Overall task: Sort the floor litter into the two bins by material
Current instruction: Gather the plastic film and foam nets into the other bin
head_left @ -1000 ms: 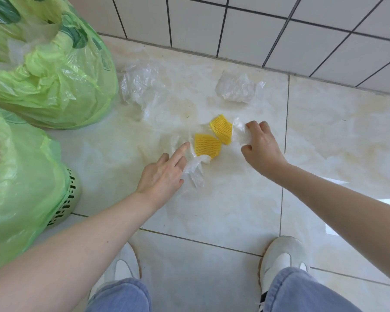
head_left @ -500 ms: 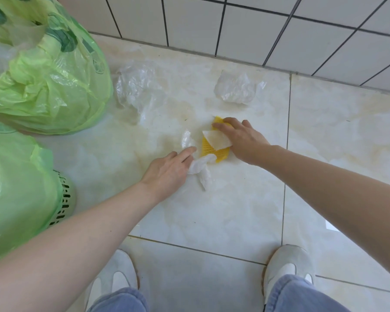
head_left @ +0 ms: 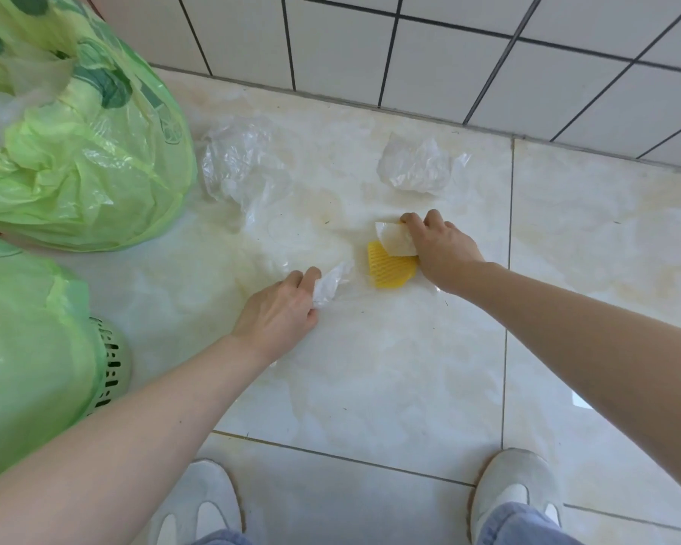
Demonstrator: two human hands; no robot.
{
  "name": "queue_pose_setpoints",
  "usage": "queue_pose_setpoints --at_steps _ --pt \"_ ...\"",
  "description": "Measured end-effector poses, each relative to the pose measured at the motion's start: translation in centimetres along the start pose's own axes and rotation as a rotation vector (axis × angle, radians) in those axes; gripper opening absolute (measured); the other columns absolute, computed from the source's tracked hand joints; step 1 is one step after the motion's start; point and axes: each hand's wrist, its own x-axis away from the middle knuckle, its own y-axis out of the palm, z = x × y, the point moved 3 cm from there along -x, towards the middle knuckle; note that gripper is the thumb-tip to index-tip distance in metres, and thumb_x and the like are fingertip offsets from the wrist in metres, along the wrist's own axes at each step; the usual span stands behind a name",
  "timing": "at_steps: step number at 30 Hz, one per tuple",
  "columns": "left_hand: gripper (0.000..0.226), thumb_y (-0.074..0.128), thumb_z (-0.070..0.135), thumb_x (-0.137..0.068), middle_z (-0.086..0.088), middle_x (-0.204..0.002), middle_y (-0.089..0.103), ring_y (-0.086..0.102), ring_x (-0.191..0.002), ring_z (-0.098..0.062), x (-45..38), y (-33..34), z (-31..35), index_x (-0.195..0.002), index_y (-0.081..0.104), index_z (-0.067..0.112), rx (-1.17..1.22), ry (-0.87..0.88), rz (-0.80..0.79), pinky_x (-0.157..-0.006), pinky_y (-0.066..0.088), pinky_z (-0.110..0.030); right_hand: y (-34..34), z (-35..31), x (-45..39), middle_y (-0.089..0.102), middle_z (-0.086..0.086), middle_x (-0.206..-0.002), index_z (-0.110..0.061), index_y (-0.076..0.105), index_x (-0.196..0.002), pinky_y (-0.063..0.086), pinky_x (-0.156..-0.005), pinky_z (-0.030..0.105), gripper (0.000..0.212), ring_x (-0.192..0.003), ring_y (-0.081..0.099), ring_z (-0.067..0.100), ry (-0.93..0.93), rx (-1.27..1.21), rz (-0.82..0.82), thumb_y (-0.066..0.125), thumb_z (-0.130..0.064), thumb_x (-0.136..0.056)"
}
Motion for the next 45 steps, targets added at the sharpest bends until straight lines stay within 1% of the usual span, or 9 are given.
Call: queue_pose_setpoints --at_steps 4,6,12,17,22,27,32,37,45 --pt "0.057 0.046 0.021 -0.091 -0.007 -0.105 0.052 0.061 -0.086 -0.032 0.7 0.4 -1.4 -0.144 0.026 0.029 -0.038 -0.03 -0.091 -0.061 0.046 -0.035 0.0 0.3 0.1 0.042 0.018 -0.114 -0.003 0.038 -0.123 0.043 -0.068 0.041 0.043 -0.092 0.056 0.038 0.045 -0.055 0.019 0.048 0.007 -0.083" --pt "0.058 0.047 0.018 -0.092 -0.009 -0.105 0.051 0.061 -0.085 -0.032 1.1 0.4 -2.1 -0.145 0.028 0.031 -0.033 -0.04 -0.083 -0.062 0.048 -0.037 -0.6 0.6 0.4 0.042 0.019 -0.112 -0.002 0.042 -0.116 0.041 -0.066 0.041 0.03 -0.087 0.055 0.039 0.089 -0.158 0.029 0.045 0.002 -0.086" --pt "0.027 0.061 0.015 -0.085 -0.016 -0.096 0.051 0.059 -0.069 -0.041 1.4 -1.6 -3.9 -0.111 0.058 0.006 0.095 -0.099 0.145 -0.053 0.047 -0.043 -3.0 -0.7 1.9 0.036 0.008 -0.1 -0.01 0.041 -0.096 0.046 -0.066 0.04 0.012 -0.074 0.049 0.035 0.081 -0.355 0.127 0.047 -0.015 -0.087" --pt "0.033 0.056 0.015 -0.085 -0.02 -0.109 0.047 0.057 -0.075 -0.046 0.0 -4.2 -4.5 -0.113 0.054 -0.001 0.237 -0.272 0.348 -0.063 0.046 -0.048 -2.7 -2.9 2.7 0.039 0.014 -0.114 -0.006 0.044 -0.108 0.042 -0.067 0.036 0.026 -0.074 0.048 0.034 -0.059 -0.332 0.076 0.052 -0.016 -0.086" --pt "0.042 0.056 0.023 -0.084 -0.014 -0.119 0.041 0.058 -0.077 -0.043 -2.7 -6.1 -5.5 -0.12 0.05 0.003 0.303 -0.355 0.448 -0.07 0.05 -0.049 -0.6 -4.1 3.1 0.035 0.014 -0.126 -0.008 0.039 -0.12 0.051 -0.078 0.04 0.049 -0.104 0.053 0.034 -0.205 -0.171 -0.044 0.06 -0.036 -0.086" --pt "0.044 0.058 0.023 -0.087 -0.015 -0.137 0.034 0.057 -0.071 -0.039 -4.8 -6.0 -5.8 -0.121 0.046 -0.001 0.144 -0.328 0.355 -0.056 0.043 -0.041 -0.1 -4.0 2.5 0.037 0.011 -0.119 -0.01 0.038 -0.12 0.051 -0.072 0.038 0.046 -0.1 0.054 0.033 -0.17 -0.137 -0.029 0.06 -0.03 -0.084" --pt "0.043 0.057 0.027 -0.09 -0.015 -0.145 0.023 0.053 -0.069 -0.034 -7.1 -5.9 -6.4 -0.123 0.041 0.004 0.086 -0.347 0.235 -0.057 0.036 -0.036 -0.3 -4.0 1.5 0.042 0.008 -0.111 -0.013 0.04 -0.122 0.042 -0.061 0.035 0.044 -0.08 0.053 0.031 -0.16 -0.113 -0.067 0.057 -0.025 -0.083" --pt "0.047 0.056 0.032 -0.087 -0.009 -0.145 0.029 0.06 -0.075 -0.039 -8.8 -7.0 -6.5 -0.122 0.045 0.004 0.058 -0.295 0.297 -0.058 0.038 -0.035 -2.8 -3.6 -0.4 0.048 0.006 -0.102 -0.011 0.047 -0.11 0.035 -0.06 0.032 0.035 -0.08 0.056 0.034 -0.179 -0.115 -0.001 0.06 -0.025 -0.081" --pt "0.051 0.051 0.039 -0.088 -0.011 -0.158 0.012 0.06 -0.088 -0.044 -12.4 -7.7 -8.2 -0.122 0.043 0.002 0.04 -0.394 0.239 -0.062 0.036 -0.036 -7.6 -1.3 -6.6 0.035 0.011 -0.135 -0.01 0.046 -0.12 0.039 -0.067 0.032 0.041 -0.097 0.056 0.035 -0.055 -0.148 0.212 0.058 -0.023 -0.083"
